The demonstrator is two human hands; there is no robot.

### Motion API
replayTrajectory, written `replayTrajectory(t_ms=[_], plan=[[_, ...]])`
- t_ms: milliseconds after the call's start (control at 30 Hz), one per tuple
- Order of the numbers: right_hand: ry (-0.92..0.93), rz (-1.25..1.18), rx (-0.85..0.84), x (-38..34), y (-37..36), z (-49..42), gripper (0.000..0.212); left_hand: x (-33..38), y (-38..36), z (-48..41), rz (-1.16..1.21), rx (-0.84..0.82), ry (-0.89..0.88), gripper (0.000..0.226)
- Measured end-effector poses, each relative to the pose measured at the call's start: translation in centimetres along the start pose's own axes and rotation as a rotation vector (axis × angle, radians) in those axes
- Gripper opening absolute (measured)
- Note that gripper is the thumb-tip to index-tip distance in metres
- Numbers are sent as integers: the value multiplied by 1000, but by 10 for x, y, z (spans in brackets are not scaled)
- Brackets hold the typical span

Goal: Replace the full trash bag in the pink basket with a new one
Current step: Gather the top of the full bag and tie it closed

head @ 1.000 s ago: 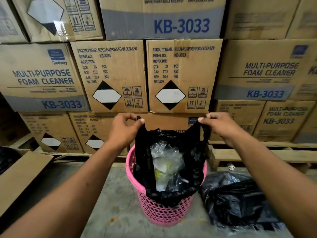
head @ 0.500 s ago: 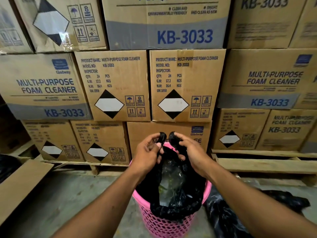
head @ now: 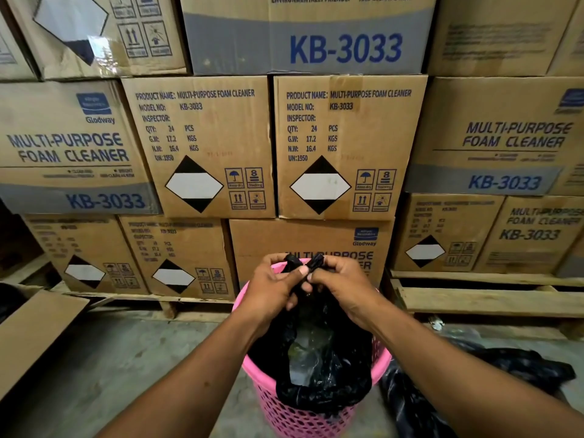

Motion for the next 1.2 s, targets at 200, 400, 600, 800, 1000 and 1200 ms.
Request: replayTrajectory(t_ms=[200, 400, 600, 800, 1000, 1200], plan=[[40, 25, 228, 1, 11, -8, 22, 2, 1, -5, 9, 90, -115, 20], [90, 37, 147, -8, 9, -10, 23, 9, -4, -2, -27, 22, 8, 19], [17, -17, 151, -5, 11, -10, 20, 17, -12, 3, -270, 71, -218, 16], [-75, 126, 171, 9, 2, -14, 19, 29, -16, 20, -1000, 133, -794, 12], [-169, 436, -208, -6, -1, -4, 17, 18, -3, 1, -859, 186, -621, 5], [281, 1060, -91, -17, 3, 6, 14, -1, -11, -17, -449, 93, -179, 19]])
Point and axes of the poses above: each hand's wrist, its own z-axis away from the middle knuckle, its own y-axis out of the back of the hand, x = y × z, the point moved 5 cm from there along -z, towards the middle knuckle, and after that the axes turned 2 degrees about z, right-handed, at the moved point
